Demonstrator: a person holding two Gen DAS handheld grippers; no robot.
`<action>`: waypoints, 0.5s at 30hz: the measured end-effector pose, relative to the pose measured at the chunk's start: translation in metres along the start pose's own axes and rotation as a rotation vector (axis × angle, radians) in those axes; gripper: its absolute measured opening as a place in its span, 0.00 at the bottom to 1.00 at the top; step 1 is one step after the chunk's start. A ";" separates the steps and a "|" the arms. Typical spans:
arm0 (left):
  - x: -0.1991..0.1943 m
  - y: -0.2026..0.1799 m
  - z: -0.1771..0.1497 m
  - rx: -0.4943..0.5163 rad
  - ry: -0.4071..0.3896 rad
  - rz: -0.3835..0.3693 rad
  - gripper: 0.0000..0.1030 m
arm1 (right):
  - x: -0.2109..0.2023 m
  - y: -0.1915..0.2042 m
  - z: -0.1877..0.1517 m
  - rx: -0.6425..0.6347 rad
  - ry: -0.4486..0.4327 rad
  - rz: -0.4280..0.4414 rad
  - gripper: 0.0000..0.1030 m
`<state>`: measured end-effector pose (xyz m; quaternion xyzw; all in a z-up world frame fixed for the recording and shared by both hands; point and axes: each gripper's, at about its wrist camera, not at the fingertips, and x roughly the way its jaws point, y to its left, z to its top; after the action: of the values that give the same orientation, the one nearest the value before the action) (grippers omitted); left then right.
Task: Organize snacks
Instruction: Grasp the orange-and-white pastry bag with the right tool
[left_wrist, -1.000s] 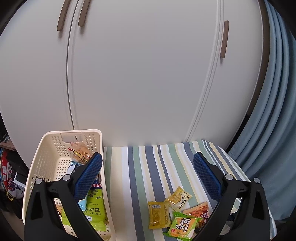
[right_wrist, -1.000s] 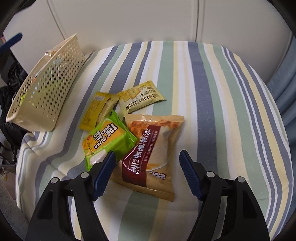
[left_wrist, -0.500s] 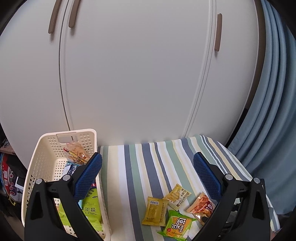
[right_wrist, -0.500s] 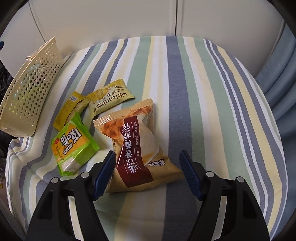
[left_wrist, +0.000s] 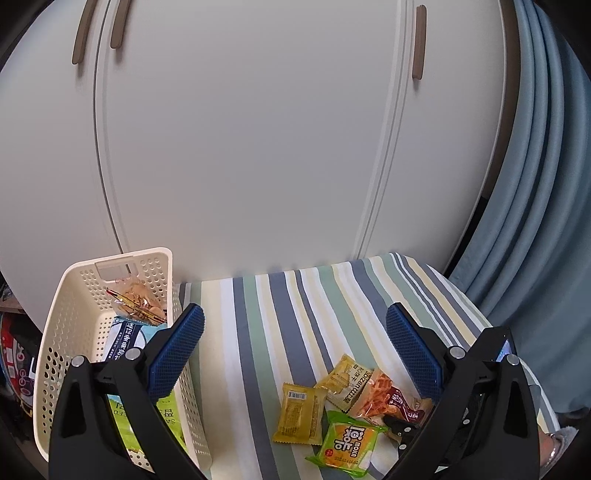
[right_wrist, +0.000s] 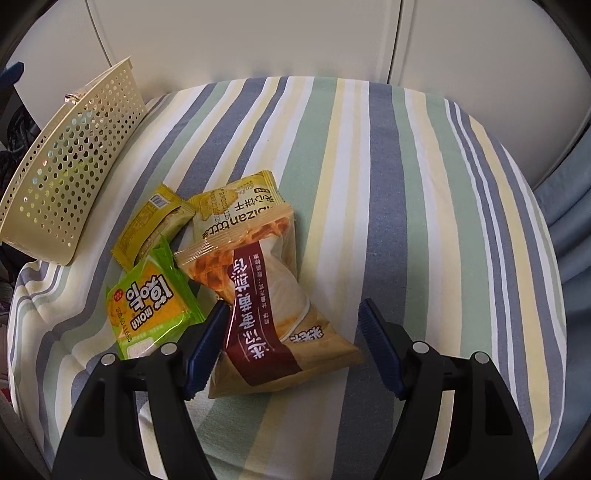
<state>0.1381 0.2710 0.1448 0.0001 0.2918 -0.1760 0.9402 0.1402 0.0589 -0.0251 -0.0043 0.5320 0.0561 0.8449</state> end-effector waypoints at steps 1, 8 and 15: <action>0.001 -0.001 -0.001 -0.002 0.004 -0.004 0.97 | 0.000 0.000 0.001 -0.008 -0.001 0.003 0.72; 0.007 -0.011 -0.005 0.035 0.019 -0.004 0.97 | 0.008 0.010 0.013 -0.068 -0.008 0.017 0.72; 0.014 -0.012 -0.007 0.031 0.040 -0.019 0.97 | 0.006 0.002 0.000 -0.026 -0.017 0.040 0.46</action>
<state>0.1406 0.2559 0.1326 0.0154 0.3076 -0.1895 0.9323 0.1428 0.0610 -0.0298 -0.0040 0.5242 0.0798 0.8478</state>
